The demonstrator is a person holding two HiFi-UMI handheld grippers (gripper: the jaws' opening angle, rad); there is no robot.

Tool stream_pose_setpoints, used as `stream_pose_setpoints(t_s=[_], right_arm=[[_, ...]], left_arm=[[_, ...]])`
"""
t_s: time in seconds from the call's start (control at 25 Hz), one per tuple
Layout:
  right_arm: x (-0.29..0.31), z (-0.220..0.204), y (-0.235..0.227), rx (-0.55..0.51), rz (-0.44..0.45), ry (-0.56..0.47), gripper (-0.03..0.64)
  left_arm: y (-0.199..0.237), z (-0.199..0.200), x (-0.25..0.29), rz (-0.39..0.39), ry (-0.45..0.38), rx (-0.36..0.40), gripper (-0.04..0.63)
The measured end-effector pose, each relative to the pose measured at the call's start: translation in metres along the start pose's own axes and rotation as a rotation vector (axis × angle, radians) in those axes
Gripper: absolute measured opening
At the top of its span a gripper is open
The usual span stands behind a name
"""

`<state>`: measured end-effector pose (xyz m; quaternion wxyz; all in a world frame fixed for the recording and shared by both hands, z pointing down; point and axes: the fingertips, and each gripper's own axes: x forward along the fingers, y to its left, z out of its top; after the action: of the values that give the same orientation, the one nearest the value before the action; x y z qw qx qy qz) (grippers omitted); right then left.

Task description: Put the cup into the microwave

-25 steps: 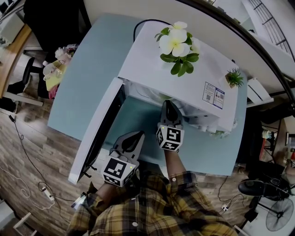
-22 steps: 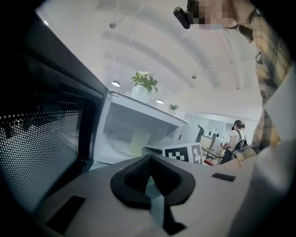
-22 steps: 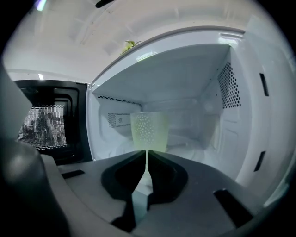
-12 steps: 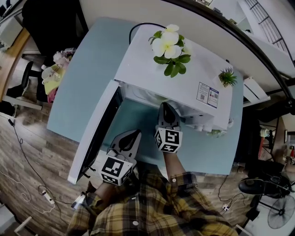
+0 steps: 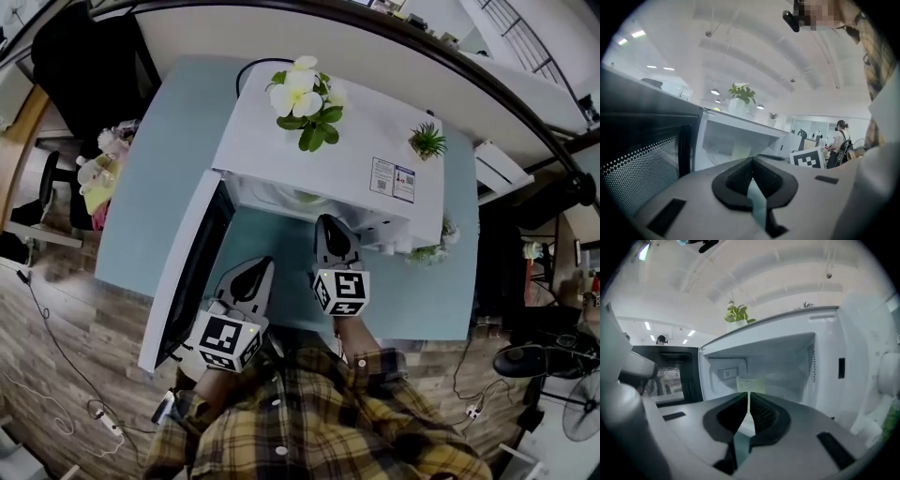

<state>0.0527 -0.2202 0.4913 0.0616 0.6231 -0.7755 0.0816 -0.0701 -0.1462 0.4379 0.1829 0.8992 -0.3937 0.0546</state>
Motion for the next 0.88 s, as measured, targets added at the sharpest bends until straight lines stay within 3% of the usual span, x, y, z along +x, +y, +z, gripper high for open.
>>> stream_pose_setpoints(t_s=[0.52,0.88], right_arm=[[-0.082,0.058,0.007,0.036,0.21,-0.051,0.021],[-0.144,0.086,-0.007,0.066,0.236,-0.085,0.021]], left_arm=[[-0.036,0.027,-0.003,-0.071,-0.057,0.056,-0.009],[-0.073,0.038,-0.003,-0.164,-0.044,0.088,-0.009]])
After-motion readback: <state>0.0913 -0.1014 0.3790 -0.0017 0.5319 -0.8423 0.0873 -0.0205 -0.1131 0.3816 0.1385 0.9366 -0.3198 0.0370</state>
